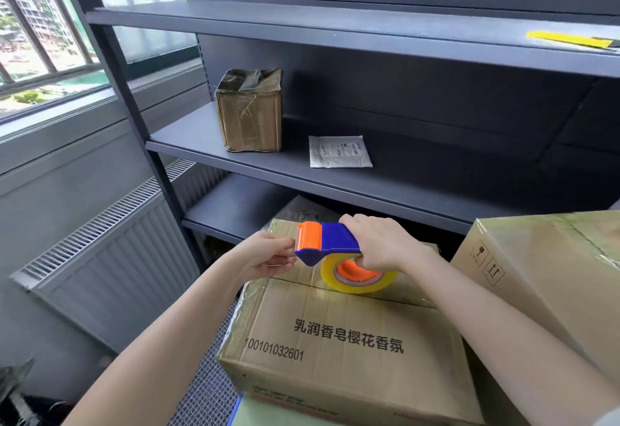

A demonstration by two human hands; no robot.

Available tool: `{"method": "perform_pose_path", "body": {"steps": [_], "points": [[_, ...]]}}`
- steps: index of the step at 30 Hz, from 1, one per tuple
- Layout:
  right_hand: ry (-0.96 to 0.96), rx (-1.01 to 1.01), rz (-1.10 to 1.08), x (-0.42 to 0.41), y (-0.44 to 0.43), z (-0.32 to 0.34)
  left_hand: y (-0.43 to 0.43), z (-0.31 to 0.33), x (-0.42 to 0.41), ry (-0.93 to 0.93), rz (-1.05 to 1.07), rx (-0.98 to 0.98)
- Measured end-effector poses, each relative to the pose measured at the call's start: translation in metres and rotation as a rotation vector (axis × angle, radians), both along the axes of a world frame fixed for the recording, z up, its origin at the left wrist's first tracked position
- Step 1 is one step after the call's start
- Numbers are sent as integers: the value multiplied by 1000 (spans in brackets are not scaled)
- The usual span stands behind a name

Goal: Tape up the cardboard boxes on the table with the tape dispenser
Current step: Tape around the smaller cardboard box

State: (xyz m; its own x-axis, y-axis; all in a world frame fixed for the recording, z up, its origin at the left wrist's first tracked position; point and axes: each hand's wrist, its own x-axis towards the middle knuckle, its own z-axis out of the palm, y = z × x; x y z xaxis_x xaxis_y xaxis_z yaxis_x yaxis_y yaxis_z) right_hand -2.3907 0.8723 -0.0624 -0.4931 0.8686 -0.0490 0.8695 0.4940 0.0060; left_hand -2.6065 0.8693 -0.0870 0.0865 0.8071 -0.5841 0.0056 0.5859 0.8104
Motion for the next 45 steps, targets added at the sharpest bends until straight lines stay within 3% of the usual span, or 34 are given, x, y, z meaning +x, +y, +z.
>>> {"method": "perform_pose_path", "body": {"steps": [28, 45], "points": [[-83, -108, 52, -67, 1, 26, 8, 1, -75, 353, -42, 154], [-79, -149, -19, -56, -8, 21, 16, -9, -93, 415, -119, 155]]}}
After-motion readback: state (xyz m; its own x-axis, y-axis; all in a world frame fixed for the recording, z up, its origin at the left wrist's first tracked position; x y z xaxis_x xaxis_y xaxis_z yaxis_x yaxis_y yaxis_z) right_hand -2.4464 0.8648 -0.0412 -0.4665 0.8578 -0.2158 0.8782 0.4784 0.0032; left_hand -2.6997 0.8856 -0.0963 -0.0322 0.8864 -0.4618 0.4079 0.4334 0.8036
